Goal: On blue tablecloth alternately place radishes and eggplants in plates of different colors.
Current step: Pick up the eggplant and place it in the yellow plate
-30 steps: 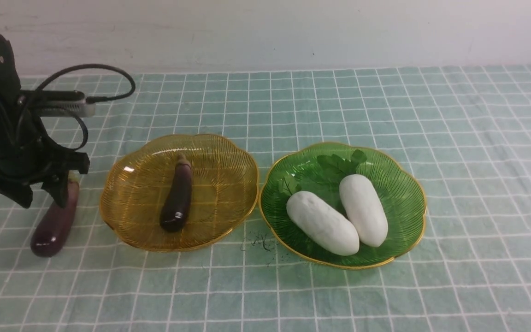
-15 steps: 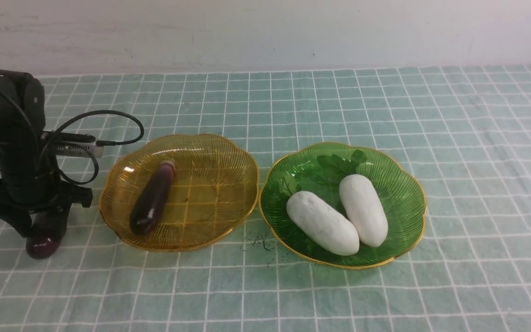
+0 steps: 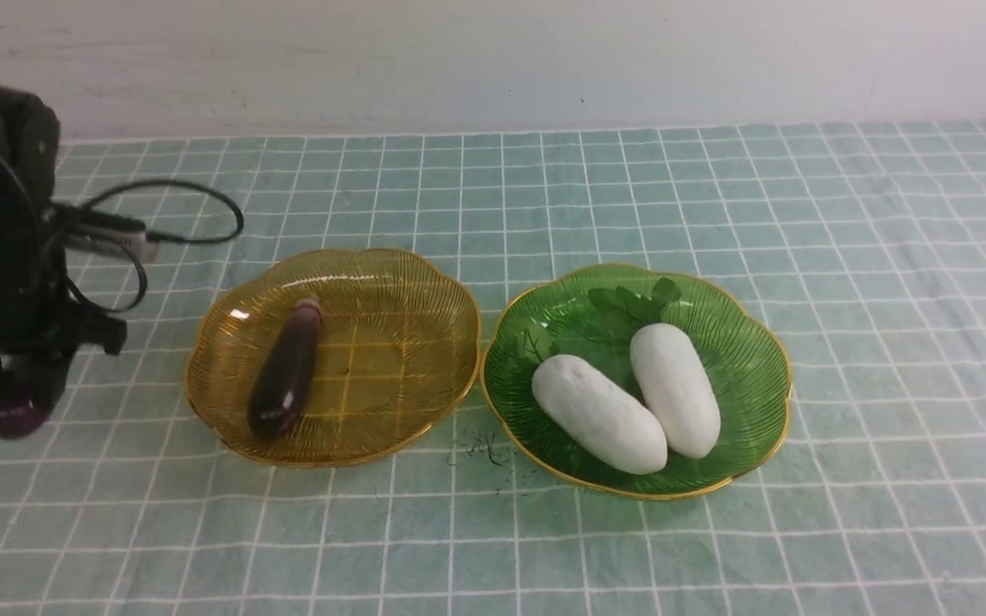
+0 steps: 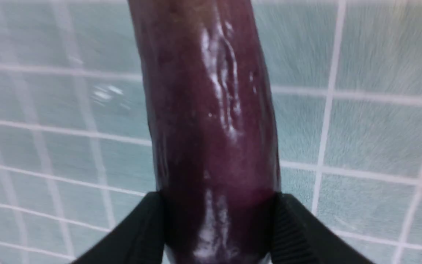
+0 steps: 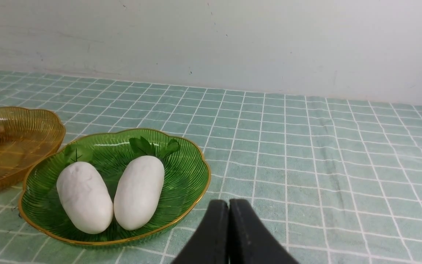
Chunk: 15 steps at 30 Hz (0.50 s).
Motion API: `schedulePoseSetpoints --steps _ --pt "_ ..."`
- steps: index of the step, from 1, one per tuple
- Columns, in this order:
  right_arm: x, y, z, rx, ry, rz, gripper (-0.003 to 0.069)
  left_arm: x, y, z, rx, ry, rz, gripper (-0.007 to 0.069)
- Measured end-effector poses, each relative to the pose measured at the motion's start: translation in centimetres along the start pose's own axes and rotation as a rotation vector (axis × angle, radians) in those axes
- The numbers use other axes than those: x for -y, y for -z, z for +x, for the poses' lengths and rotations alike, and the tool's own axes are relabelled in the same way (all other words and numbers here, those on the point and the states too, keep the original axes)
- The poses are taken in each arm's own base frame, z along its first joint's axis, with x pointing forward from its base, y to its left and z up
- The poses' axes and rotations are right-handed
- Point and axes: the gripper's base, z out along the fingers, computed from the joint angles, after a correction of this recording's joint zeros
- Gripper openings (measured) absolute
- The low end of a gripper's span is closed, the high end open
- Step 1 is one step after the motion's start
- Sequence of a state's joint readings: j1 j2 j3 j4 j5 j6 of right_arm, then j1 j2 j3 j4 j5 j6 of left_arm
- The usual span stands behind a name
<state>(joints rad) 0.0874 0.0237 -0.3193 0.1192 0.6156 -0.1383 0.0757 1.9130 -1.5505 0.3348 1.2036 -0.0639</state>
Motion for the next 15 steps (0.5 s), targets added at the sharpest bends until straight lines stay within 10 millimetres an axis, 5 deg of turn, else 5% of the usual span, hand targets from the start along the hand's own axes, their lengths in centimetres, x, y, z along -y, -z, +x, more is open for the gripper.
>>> schedulePoseSetpoints --steps 4,7,15 --pt "0.0 0.0 0.0 0.000 0.000 0.000 -0.0015 -0.5 5.1 0.9 0.127 0.061 0.078 0.0335" --pt "0.0 0.0 0.0 0.000 0.000 0.000 -0.0015 0.3 6.6 1.5 0.147 0.075 0.158 0.0335" --pt "0.0 0.0 0.0 0.000 0.000 0.000 -0.0015 8.7 7.6 0.8 0.166 -0.068 0.459 0.0335"
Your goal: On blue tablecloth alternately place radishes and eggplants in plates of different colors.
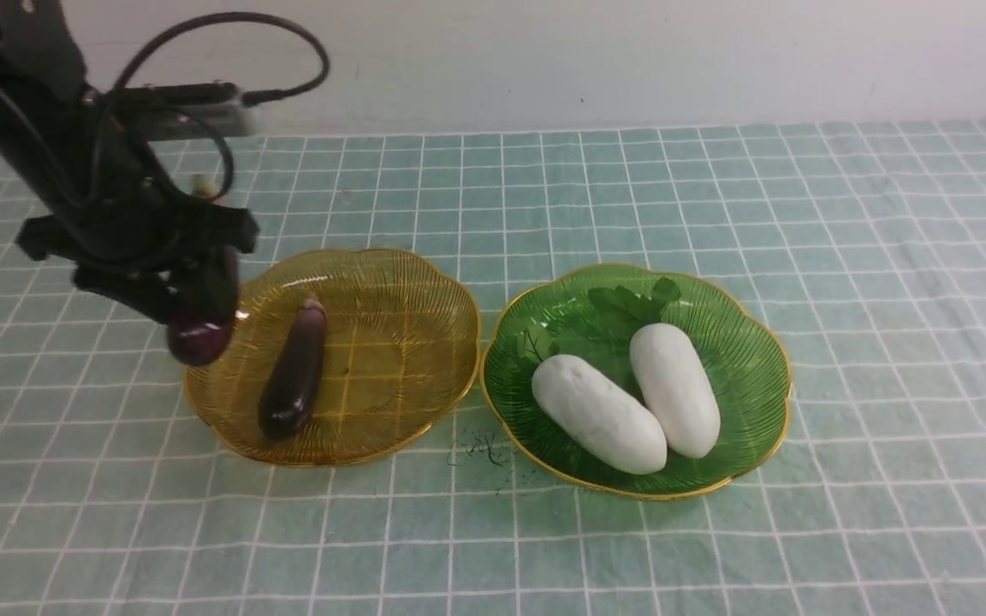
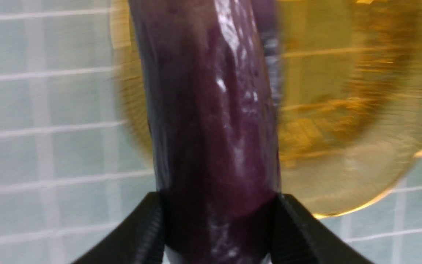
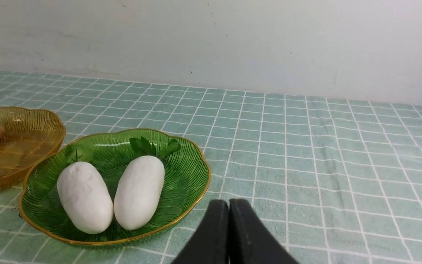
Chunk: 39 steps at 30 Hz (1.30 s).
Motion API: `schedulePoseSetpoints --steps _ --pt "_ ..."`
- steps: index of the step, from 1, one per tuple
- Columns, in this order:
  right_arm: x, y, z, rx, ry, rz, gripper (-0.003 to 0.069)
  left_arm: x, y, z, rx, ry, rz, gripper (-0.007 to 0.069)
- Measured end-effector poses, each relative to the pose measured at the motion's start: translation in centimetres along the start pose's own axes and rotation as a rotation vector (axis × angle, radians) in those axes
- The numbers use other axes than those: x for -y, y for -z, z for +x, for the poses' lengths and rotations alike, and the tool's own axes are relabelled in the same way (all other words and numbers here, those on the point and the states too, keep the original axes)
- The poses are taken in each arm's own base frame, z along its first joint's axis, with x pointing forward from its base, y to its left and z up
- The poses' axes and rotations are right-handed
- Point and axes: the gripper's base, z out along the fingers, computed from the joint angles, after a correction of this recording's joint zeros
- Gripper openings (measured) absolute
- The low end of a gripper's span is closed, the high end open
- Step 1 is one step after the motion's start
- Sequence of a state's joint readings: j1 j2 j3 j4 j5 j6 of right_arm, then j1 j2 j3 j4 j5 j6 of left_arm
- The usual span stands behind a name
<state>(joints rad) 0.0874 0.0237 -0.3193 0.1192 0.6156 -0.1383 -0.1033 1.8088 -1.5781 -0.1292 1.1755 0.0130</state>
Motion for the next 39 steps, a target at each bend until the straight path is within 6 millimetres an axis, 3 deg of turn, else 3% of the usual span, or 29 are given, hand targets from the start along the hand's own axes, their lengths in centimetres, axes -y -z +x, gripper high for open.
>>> schedulePoseSetpoints --steps 6,9,14,19,23,27,33,39 --pt "0.0 0.0 0.0 0.000 0.000 0.000 -0.0015 4.1 -2.9 -0.9 0.043 -0.083 0.052 0.0335" --pt "0.0 0.0 0.0 0.000 0.000 0.000 -0.0015 5.1 -3.6 -1.1 0.065 -0.102 0.061 0.0331" --pt "0.0 0.0 0.0 0.000 0.000 0.000 -0.0015 5.5 -4.2 -1.4 0.079 -0.096 0.079 0.0351" --pt "0.0 0.0 0.0 0.000 0.000 0.000 -0.0015 5.5 -4.6 -1.3 0.062 -0.090 0.083 0.0461" --pt "0.0 0.0 0.0 0.000 0.000 0.000 -0.0015 5.5 -4.5 -1.3 0.064 -0.090 0.084 0.0460" --pt "0.0 0.0 0.0 0.000 0.000 0.000 -0.0015 5.6 -3.4 -1.2 0.083 -0.094 0.088 0.0345" --pt "0.0 0.0 -0.3 0.028 0.000 0.004 -0.0015 5.8 -0.3 -0.4 0.114 -0.131 0.095 0.0043" --pt "0.1 0.0 -0.7 0.081 0.000 0.011 -0.0015 5.8 -0.1 -0.3 0.111 -0.135 0.095 -0.0008"
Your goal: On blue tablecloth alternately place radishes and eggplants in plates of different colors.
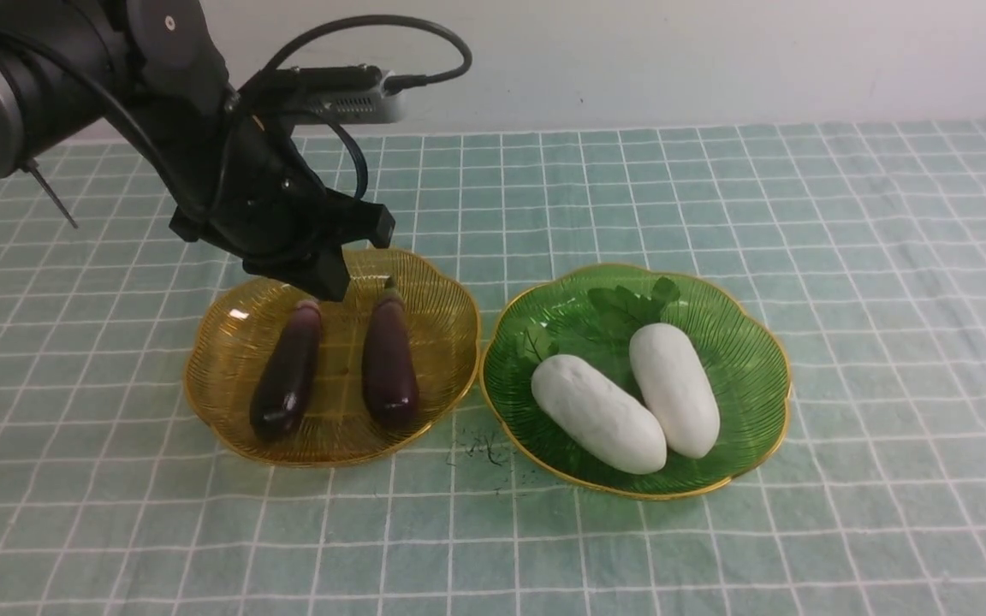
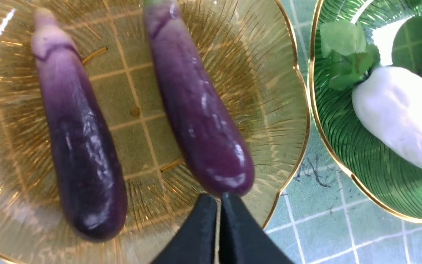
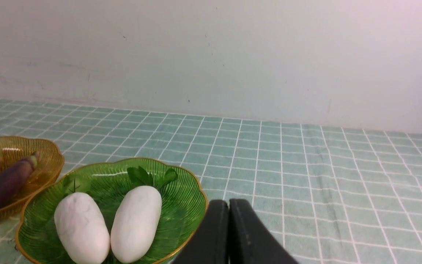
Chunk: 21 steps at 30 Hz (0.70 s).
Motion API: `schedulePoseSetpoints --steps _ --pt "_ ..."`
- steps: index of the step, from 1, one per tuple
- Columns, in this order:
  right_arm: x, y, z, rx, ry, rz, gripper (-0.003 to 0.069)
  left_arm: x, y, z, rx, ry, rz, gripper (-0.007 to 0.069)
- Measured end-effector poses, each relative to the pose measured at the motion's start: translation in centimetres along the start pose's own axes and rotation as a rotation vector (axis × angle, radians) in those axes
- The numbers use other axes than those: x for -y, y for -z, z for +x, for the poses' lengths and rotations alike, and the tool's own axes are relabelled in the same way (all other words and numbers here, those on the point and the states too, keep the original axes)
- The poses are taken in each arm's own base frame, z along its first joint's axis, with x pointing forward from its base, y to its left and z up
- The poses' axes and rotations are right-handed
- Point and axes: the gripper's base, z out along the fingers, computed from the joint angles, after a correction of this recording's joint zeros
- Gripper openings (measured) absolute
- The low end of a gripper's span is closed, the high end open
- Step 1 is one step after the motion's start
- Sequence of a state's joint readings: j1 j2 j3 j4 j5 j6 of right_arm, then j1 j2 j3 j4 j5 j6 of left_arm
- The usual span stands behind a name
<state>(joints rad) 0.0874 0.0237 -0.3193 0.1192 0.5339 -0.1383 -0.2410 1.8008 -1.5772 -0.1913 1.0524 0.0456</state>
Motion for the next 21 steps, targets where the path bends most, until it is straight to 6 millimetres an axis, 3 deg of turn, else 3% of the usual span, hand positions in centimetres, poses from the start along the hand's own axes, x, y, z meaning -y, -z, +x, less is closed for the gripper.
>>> schedulePoseSetpoints --steps 21 --pt "0.00 -0.11 0.21 -0.001 0.000 0.001 -0.0015 0.01 0.01 0.40 -0.044 -0.027 0.002 -0.0008"
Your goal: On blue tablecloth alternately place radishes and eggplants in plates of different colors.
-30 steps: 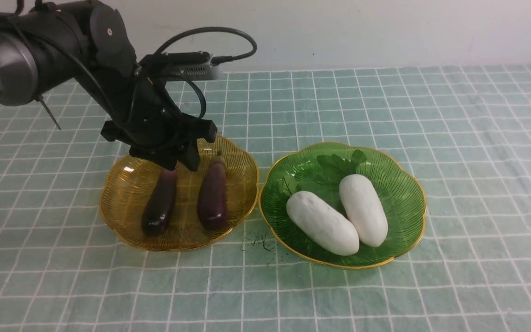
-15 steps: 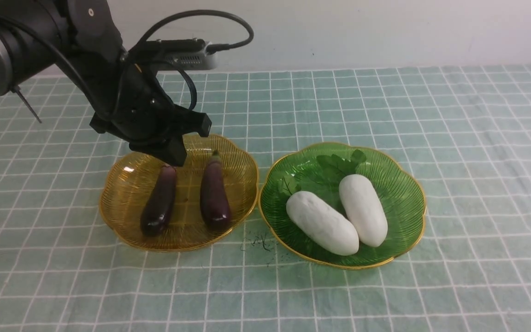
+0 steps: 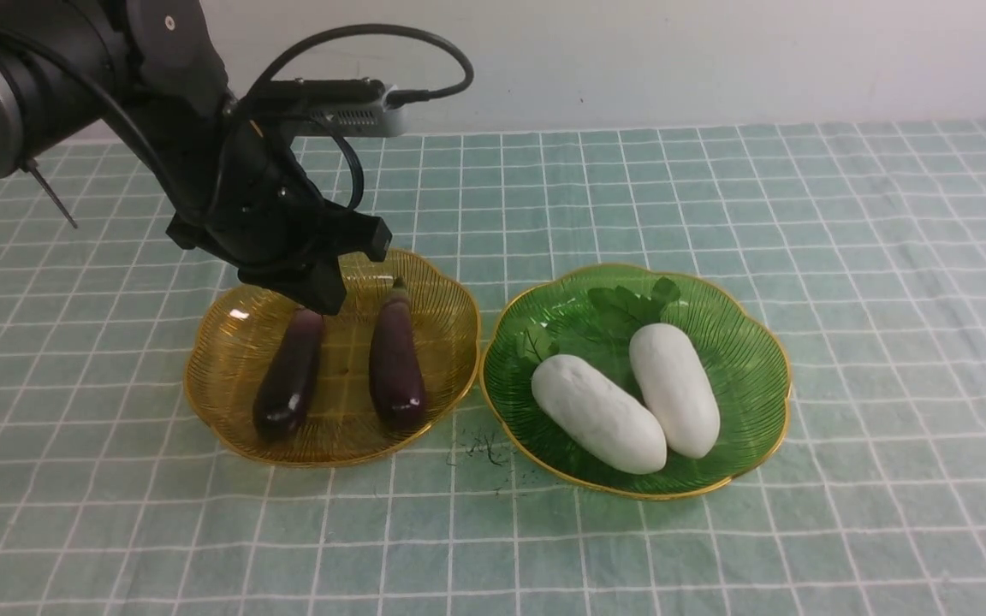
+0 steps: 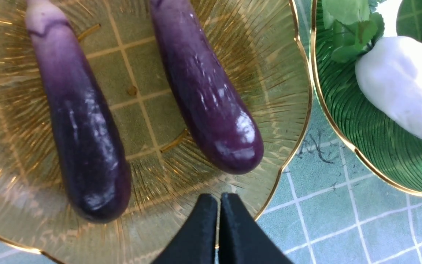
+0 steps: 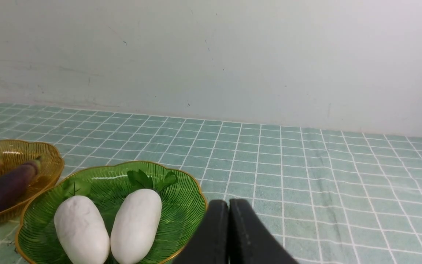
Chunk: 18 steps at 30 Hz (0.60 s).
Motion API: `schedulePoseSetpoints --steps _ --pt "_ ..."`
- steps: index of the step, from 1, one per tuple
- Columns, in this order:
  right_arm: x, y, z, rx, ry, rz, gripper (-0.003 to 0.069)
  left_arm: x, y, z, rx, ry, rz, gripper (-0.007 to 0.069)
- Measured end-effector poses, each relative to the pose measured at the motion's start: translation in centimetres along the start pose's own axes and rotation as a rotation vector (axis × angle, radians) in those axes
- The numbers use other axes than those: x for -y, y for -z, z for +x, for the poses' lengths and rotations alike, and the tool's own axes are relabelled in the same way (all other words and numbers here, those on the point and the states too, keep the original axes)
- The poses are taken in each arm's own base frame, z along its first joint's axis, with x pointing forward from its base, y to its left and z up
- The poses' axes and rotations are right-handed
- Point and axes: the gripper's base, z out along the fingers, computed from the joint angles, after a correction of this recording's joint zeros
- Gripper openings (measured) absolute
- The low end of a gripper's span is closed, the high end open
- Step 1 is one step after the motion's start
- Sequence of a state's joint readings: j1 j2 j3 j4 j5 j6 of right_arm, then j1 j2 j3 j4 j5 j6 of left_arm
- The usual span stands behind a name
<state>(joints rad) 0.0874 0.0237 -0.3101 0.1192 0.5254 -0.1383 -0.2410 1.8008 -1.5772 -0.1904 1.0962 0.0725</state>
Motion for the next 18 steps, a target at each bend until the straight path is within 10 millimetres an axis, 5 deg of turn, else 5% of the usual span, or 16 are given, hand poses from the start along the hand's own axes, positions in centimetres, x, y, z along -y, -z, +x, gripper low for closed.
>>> schedulePoseSetpoints --steps 13,18 --pt "-0.2 -2.2 9.3 -0.226 -0.014 0.010 -0.0015 0.0 0.2 0.1 -0.003 -0.001 0.001 -0.0008" --pt "-0.2 -2.4 9.5 -0.197 -0.014 0.021 -0.0015 0.4 2.3 0.7 0.001 -0.011 0.002 -0.0008"
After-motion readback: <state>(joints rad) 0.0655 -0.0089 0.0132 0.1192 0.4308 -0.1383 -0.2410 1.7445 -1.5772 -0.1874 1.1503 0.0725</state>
